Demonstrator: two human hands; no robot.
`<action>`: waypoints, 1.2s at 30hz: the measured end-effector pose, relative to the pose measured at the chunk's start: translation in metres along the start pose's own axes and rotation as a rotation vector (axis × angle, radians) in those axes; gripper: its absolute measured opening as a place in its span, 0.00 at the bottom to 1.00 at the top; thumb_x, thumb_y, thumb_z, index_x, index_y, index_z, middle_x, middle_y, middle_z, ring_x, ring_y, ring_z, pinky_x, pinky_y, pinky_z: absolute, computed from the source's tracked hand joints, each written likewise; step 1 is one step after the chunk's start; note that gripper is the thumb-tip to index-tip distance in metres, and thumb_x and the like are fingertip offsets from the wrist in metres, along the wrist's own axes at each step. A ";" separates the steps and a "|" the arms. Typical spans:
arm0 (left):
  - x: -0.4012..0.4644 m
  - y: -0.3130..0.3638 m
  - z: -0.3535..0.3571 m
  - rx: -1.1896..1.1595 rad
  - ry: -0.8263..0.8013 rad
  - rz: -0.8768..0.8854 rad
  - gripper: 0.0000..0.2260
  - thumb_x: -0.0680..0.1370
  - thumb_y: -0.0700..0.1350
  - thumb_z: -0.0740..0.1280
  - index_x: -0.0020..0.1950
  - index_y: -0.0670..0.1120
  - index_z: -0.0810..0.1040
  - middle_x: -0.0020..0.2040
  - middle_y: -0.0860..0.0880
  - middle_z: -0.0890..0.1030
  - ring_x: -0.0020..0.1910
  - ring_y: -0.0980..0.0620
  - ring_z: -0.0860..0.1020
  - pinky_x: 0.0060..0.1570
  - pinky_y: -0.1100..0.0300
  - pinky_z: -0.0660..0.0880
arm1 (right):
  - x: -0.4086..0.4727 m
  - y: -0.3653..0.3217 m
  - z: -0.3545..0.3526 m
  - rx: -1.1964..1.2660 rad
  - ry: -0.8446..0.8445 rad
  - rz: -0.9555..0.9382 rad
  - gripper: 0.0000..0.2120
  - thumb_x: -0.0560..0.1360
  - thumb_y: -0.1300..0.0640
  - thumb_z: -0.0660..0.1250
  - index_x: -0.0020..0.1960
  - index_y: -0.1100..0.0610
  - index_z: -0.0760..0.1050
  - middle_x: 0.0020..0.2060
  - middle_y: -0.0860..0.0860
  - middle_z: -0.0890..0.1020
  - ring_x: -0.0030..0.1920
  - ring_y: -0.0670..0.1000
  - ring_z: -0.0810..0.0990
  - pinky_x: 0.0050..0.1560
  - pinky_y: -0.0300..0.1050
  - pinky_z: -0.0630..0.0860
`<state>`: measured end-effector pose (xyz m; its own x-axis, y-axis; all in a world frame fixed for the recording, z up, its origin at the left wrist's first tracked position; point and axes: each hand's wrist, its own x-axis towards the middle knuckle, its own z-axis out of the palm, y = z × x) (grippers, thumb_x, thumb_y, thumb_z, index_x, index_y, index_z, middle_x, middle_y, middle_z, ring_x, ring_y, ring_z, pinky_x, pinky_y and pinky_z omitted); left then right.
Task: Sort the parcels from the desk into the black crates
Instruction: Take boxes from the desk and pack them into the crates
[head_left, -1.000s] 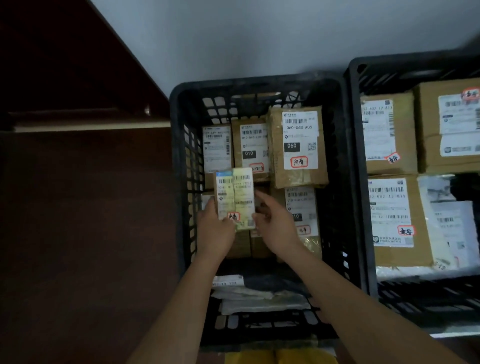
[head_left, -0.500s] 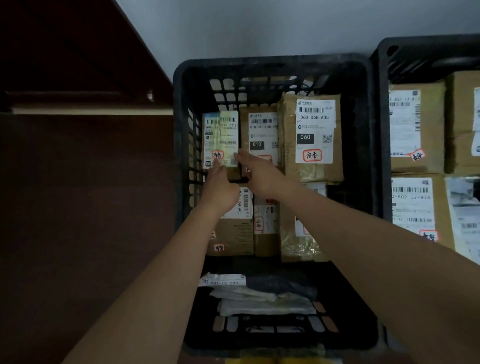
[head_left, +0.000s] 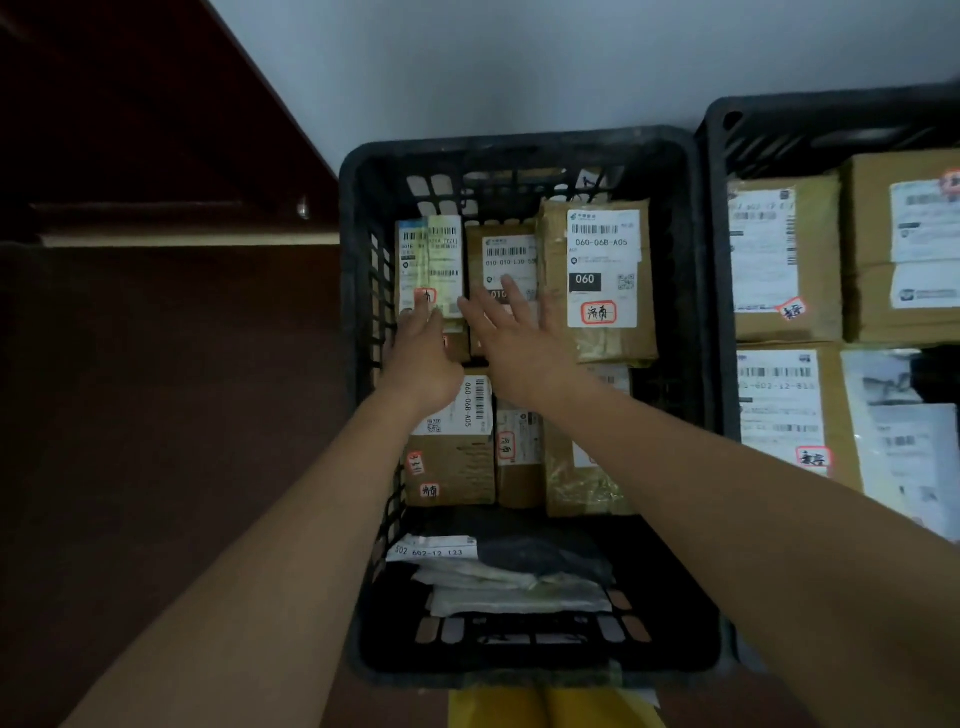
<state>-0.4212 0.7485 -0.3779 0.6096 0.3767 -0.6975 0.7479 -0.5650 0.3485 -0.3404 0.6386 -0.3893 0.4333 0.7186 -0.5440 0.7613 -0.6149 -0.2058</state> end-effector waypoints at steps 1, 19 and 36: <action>-0.011 0.002 0.001 0.100 0.051 0.014 0.36 0.78 0.36 0.61 0.81 0.45 0.45 0.80 0.49 0.38 0.79 0.47 0.38 0.77 0.45 0.41 | -0.007 0.000 -0.002 -0.038 0.018 0.004 0.46 0.77 0.59 0.66 0.80 0.50 0.35 0.79 0.49 0.37 0.78 0.57 0.32 0.74 0.67 0.34; -0.180 0.061 -0.057 0.568 0.297 0.257 0.43 0.77 0.40 0.65 0.79 0.56 0.37 0.77 0.46 0.29 0.76 0.40 0.29 0.74 0.38 0.34 | -0.201 0.003 -0.080 0.068 0.194 0.304 0.47 0.78 0.62 0.63 0.77 0.39 0.31 0.78 0.49 0.31 0.77 0.59 0.30 0.72 0.69 0.32; -0.387 0.270 -0.123 0.639 0.506 0.841 0.43 0.81 0.53 0.64 0.76 0.59 0.28 0.77 0.48 0.29 0.77 0.39 0.35 0.75 0.37 0.39 | -0.478 0.043 -0.211 0.190 0.669 0.766 0.45 0.79 0.54 0.66 0.78 0.40 0.34 0.79 0.52 0.34 0.78 0.62 0.36 0.72 0.71 0.39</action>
<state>-0.4232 0.5402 0.0630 0.9922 -0.1237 -0.0185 -0.1211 -0.9872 0.1033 -0.4128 0.3374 0.0339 0.9933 0.1113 -0.0315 0.1054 -0.9828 -0.1514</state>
